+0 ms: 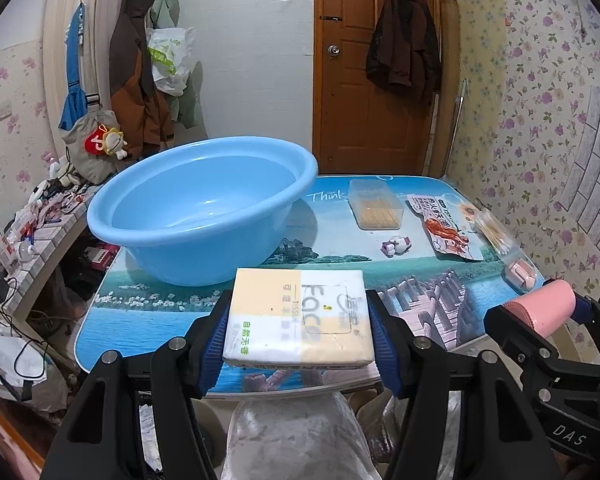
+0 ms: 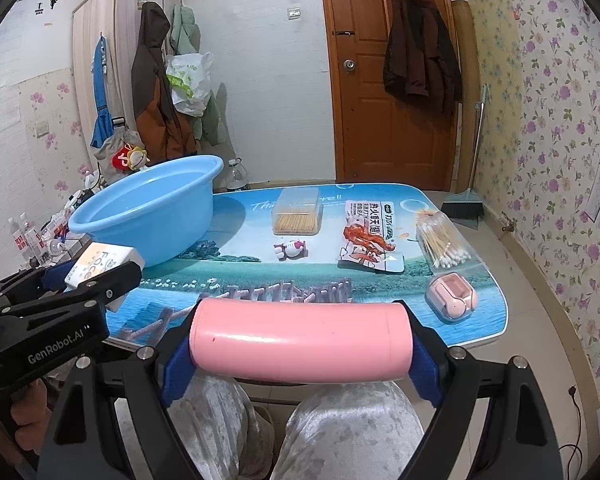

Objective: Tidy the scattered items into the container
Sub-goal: 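Carry the tissue pack and pink container over the blue basin with both grippers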

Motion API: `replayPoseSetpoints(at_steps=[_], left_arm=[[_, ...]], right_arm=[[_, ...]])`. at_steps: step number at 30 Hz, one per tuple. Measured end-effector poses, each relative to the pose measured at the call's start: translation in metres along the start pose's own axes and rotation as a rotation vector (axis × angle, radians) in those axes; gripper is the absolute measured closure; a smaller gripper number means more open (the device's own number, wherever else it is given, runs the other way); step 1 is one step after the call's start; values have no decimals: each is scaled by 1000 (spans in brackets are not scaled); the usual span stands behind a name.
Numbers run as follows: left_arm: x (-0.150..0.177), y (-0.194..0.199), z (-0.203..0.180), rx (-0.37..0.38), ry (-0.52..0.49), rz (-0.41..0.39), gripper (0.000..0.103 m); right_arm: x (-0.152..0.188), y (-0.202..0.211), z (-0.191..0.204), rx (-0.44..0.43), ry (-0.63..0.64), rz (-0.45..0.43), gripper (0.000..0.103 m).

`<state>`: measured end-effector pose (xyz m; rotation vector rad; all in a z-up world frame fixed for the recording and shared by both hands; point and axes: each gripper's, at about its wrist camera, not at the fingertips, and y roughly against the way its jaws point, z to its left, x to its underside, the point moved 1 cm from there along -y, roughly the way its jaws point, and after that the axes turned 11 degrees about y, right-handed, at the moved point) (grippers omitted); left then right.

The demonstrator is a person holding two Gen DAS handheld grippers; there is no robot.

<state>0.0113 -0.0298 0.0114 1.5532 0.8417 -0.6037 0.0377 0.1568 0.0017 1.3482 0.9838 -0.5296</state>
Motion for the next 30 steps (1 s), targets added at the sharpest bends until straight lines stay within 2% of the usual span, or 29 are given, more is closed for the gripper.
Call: replayPoseSetpoints(at_steps=[20, 30], left_arm=[[-8, -2, 6, -9, 7, -4, 43], [-48, 16, 24, -44, 11, -91, 43]], right_arm=[[0, -6, 3, -2, 6, 21, 15], [-23, -6, 5, -4, 33, -16, 15]])
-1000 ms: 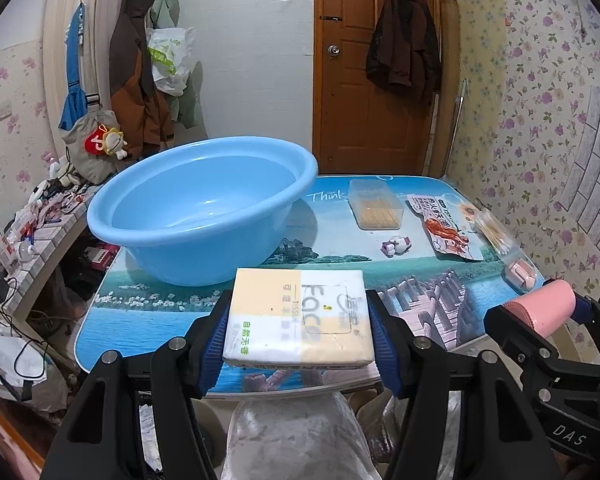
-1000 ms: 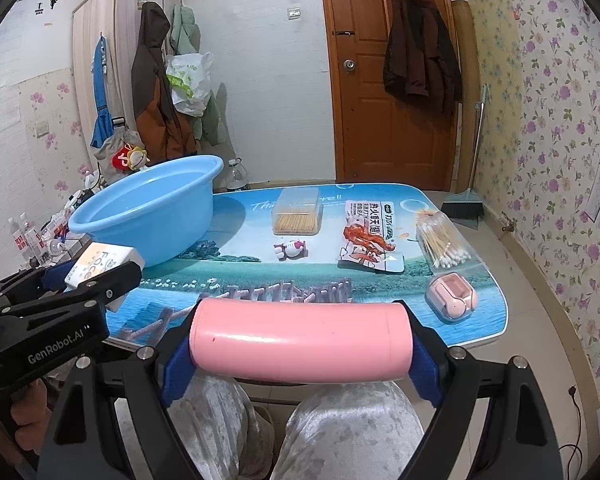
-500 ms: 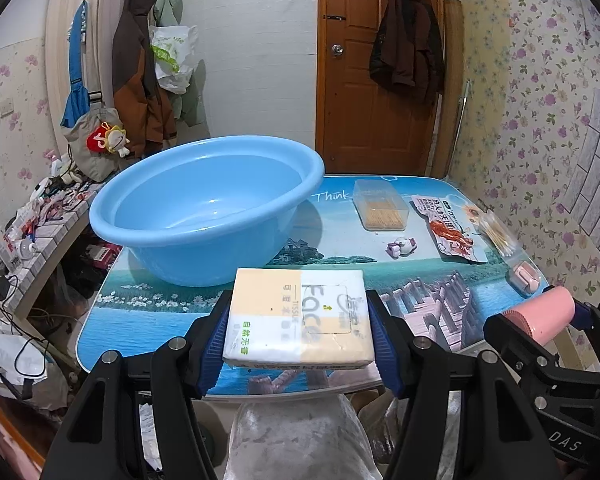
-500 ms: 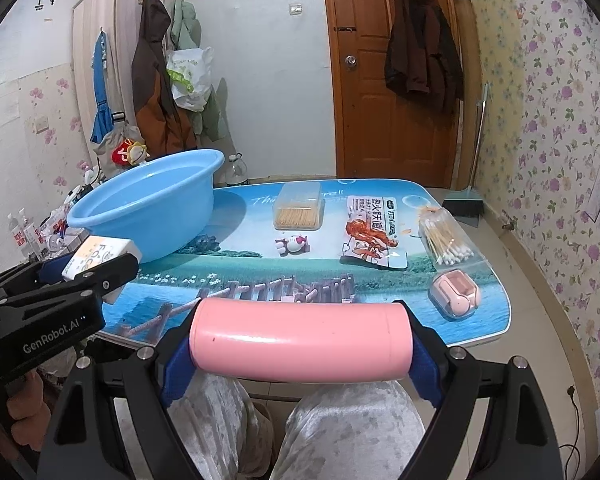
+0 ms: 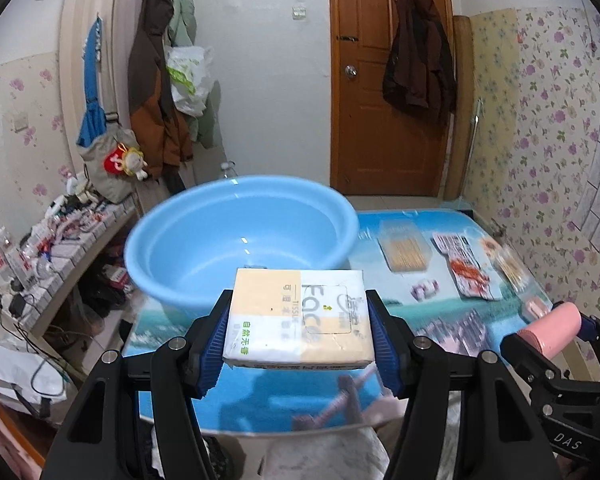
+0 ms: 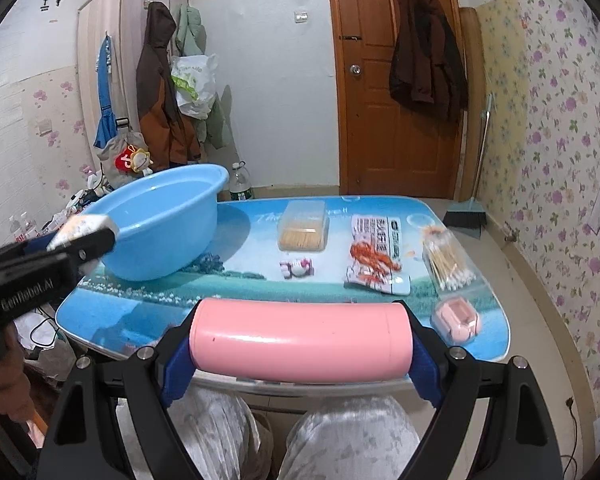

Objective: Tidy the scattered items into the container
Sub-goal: 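Carry the tissue pack and pink container over the blue basin with both grippers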

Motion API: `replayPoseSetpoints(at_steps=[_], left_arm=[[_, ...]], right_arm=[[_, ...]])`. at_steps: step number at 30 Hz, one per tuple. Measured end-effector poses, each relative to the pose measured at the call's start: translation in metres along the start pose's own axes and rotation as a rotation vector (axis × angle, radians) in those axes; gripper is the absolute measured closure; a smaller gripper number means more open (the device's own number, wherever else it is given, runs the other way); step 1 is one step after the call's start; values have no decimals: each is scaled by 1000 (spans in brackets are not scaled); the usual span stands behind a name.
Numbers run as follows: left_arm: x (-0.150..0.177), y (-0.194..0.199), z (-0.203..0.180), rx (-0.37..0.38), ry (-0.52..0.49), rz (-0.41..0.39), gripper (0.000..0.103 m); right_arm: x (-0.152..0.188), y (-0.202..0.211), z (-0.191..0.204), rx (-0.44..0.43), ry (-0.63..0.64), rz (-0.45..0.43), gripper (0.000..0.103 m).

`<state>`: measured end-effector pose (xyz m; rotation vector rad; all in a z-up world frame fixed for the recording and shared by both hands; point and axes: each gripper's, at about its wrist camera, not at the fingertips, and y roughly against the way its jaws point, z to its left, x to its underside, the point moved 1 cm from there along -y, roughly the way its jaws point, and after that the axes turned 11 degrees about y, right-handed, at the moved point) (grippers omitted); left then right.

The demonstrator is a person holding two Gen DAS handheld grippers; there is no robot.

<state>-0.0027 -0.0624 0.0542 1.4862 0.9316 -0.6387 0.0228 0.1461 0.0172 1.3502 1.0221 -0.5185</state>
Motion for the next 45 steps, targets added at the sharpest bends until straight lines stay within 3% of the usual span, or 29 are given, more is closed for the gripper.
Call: replayPoseSetpoints(at_steps=[11, 23, 38, 45], left_arm=[[-49, -7, 32, -51, 12, -49, 43], [-90, -52, 64, -102, -5, -11, 43], [-85, -117, 74, -111, -87, 141, 43], [-74, -139, 73, -107, -111, 199, 43]], right_arm=[[-52, -6, 16, -27, 84, -61, 15], [-128, -44, 51, -104, 141, -121, 15], [-206, -154, 76, -164, 173, -54, 15], [-211, -187, 103, -186, 191, -27, 15]])
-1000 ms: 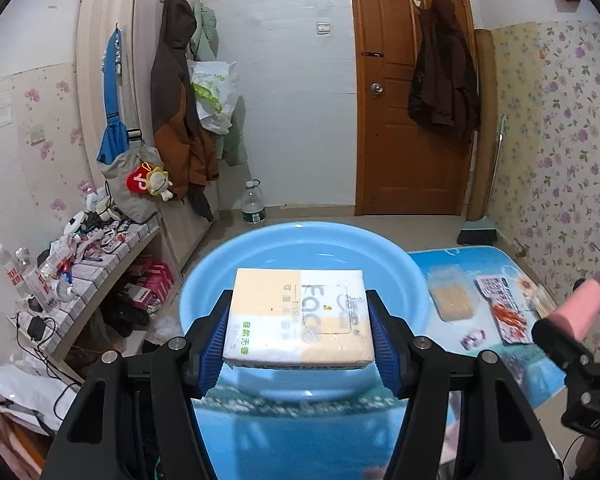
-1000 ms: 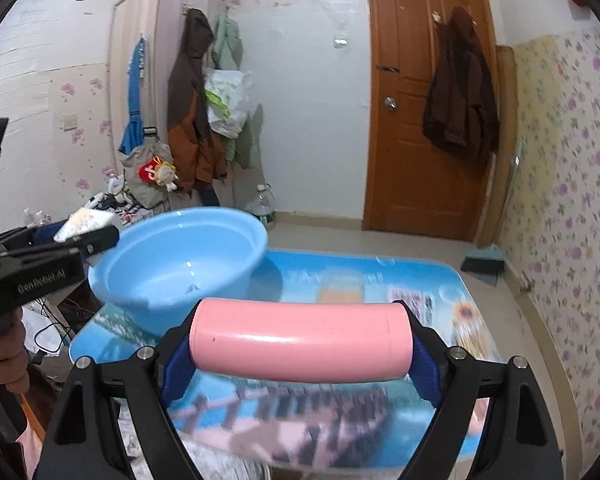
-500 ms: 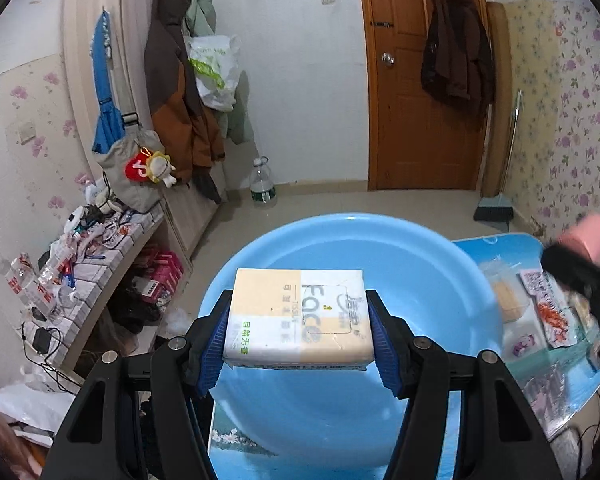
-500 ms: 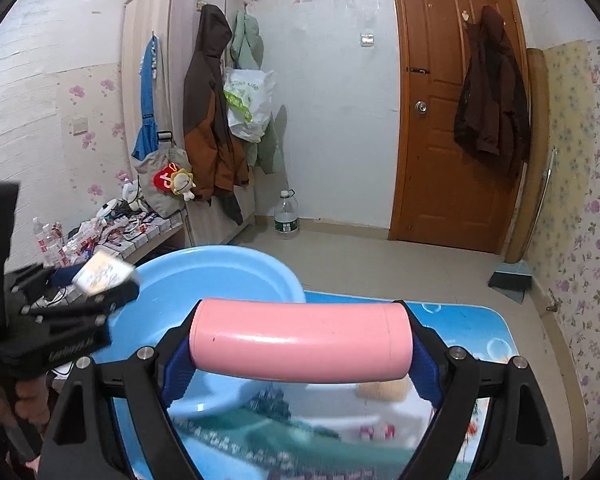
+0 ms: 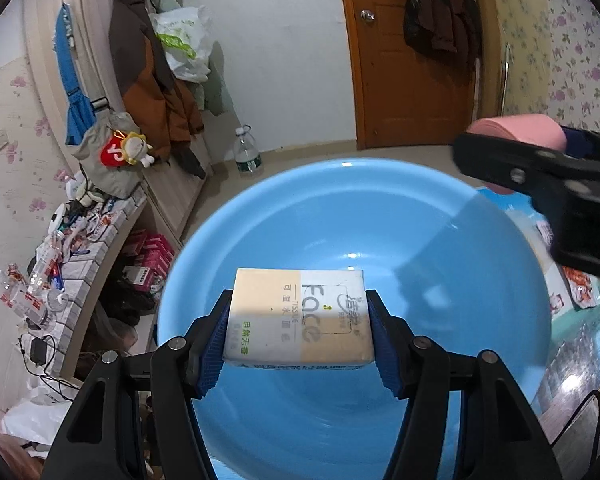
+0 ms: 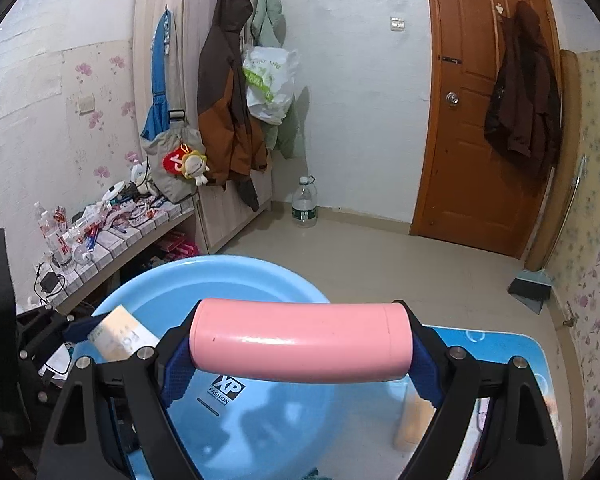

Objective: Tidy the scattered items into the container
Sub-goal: 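Carry the tissue pack and pink container over the blue basin with both grippers, then open the left gripper to drop the tissue pack into the basin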

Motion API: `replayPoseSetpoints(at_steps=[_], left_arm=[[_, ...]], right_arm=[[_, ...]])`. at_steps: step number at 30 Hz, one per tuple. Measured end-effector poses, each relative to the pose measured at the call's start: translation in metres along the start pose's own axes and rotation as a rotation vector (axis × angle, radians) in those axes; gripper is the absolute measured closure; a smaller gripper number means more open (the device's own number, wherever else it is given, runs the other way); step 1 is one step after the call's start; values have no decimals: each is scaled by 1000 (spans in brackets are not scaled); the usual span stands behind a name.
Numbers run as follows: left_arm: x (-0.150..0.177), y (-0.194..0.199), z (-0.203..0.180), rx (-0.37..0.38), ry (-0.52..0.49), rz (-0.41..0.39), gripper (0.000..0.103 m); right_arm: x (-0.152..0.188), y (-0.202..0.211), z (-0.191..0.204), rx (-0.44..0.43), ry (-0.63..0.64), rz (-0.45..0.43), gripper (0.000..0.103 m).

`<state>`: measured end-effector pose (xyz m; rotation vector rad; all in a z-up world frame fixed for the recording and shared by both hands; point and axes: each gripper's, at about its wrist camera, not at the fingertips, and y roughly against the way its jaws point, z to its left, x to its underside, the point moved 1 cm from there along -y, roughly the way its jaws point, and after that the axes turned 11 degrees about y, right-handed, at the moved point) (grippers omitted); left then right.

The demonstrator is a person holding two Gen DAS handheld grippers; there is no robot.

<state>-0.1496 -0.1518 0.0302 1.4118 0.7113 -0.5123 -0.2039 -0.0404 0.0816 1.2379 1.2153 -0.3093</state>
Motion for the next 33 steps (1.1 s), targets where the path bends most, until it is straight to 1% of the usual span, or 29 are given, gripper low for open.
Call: replayPoseSetpoints(at_steps=[3, 10, 19, 24, 28, 33], left_arm=[[3, -9, -2, 3, -8, 31, 43], [9, -17, -5, 10, -10, 61, 42], [10, -19, -4, 12, -9, 72, 41], [12, -17, -7, 18, -25, 70, 40], [13, -16, -7, 20, -23, 66, 37], [13, -13, -6, 18, -22, 59, 31]], right_arm=[[5, -10, 5, -7, -5, 21, 15], [9, -21, 7, 0, -10, 35, 15], [18, -20, 11, -7, 3, 52, 15], [21, -20, 11, -7, -1, 63, 15], [22, -19, 13, -9, 10, 64, 15], [23, -20, 14, -12, 8, 73, 15]])
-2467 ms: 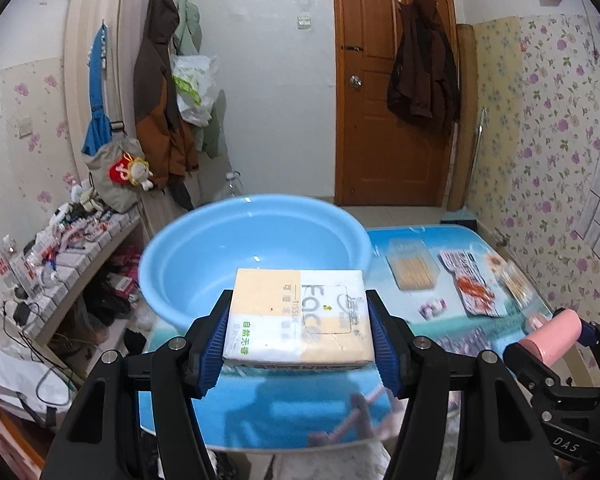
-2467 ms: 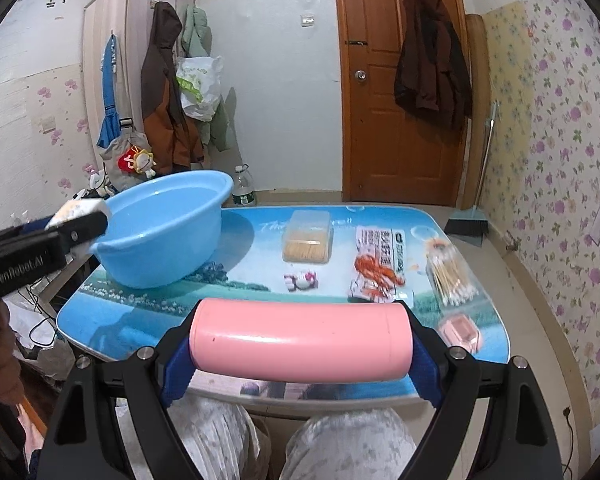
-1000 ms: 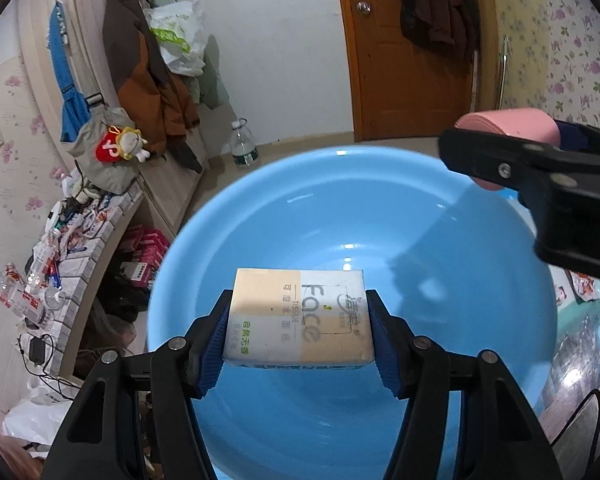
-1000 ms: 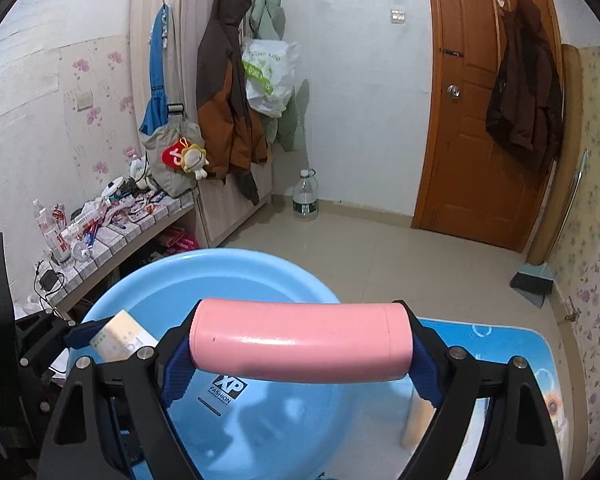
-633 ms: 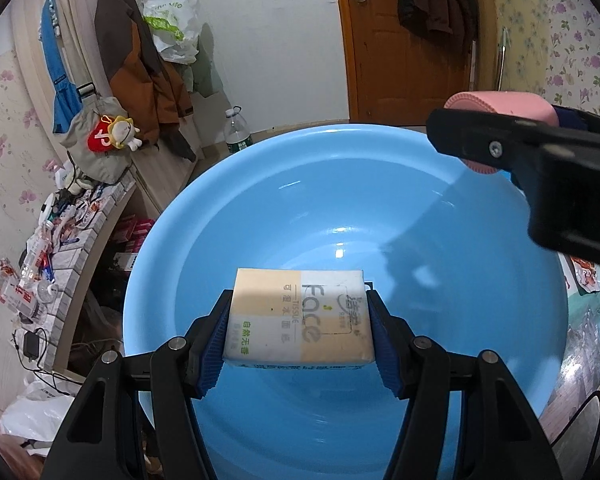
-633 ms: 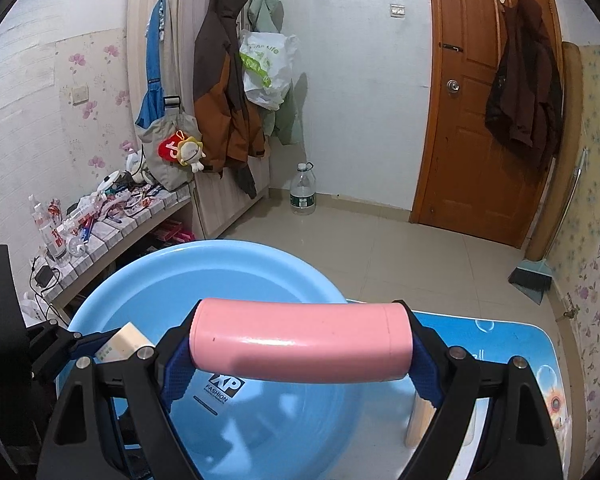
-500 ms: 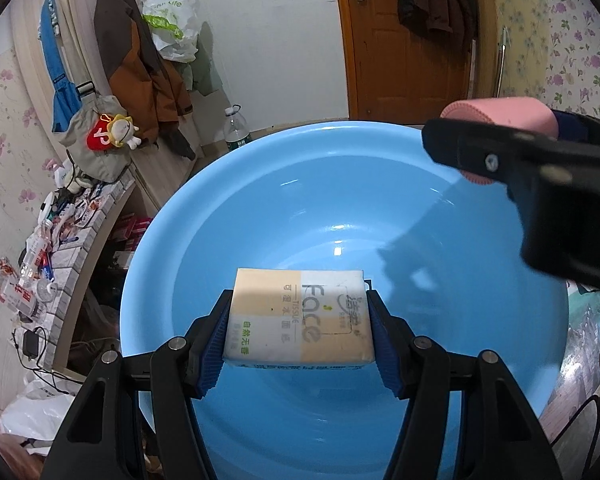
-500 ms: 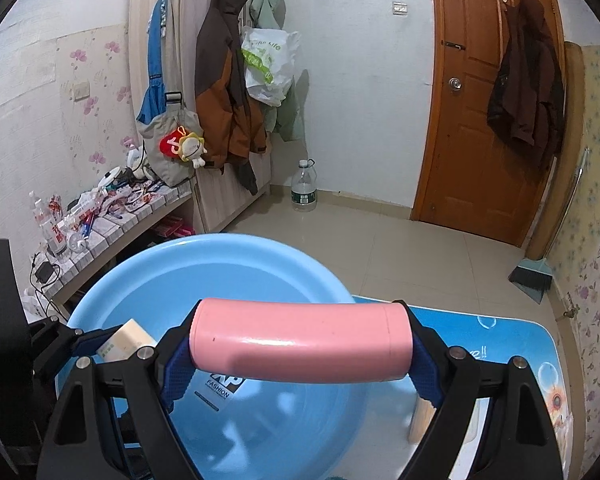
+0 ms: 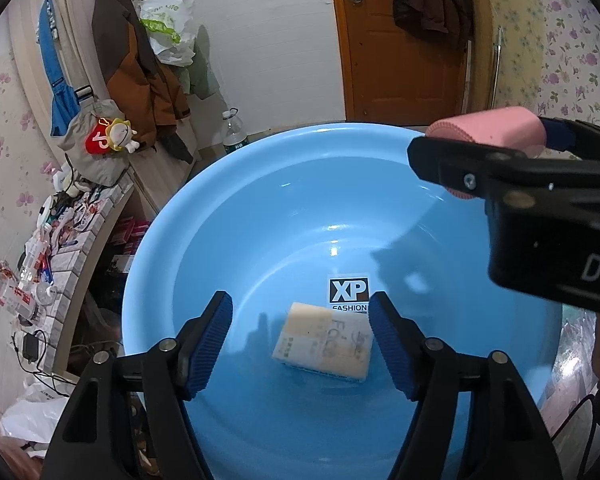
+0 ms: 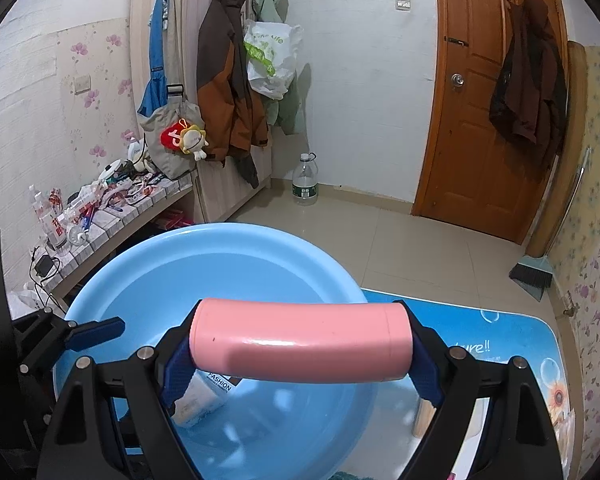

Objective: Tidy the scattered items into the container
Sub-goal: 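Open the left gripper to drop the tissue pack into the basin, then lower the pink container into the basin and open the right gripper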

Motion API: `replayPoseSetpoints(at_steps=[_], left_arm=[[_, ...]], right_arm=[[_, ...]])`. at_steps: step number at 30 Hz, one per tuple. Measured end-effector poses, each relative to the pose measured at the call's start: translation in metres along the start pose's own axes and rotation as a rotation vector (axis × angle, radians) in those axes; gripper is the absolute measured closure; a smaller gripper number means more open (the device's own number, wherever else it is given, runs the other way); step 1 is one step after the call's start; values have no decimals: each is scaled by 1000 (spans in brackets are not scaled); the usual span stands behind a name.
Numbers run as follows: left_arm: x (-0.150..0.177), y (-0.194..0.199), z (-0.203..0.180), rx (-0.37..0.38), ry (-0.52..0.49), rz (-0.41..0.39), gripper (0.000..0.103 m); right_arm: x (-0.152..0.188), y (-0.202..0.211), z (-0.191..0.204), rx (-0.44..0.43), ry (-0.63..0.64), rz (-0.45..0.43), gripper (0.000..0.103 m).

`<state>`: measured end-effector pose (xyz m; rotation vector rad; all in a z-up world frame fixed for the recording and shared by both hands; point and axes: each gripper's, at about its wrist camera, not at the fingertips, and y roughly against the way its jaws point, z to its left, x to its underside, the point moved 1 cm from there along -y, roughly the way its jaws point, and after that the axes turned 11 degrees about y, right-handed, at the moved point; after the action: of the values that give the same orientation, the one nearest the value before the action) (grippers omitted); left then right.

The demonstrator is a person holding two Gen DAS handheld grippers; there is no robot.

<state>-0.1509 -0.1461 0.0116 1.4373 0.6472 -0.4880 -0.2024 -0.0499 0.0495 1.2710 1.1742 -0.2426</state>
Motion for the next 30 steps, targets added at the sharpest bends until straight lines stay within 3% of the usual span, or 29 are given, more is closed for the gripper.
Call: replayPoseSetpoints(at_steps=[18, 30], left_arm=[[5, 36, 29, 19, 55, -105, 8], [2, 38, 63, 35, 193, -105, 8]], right_arm=[[4, -15, 18, -52, 37, 73, 15], [8, -33, 33, -76, 107, 170, 15]])
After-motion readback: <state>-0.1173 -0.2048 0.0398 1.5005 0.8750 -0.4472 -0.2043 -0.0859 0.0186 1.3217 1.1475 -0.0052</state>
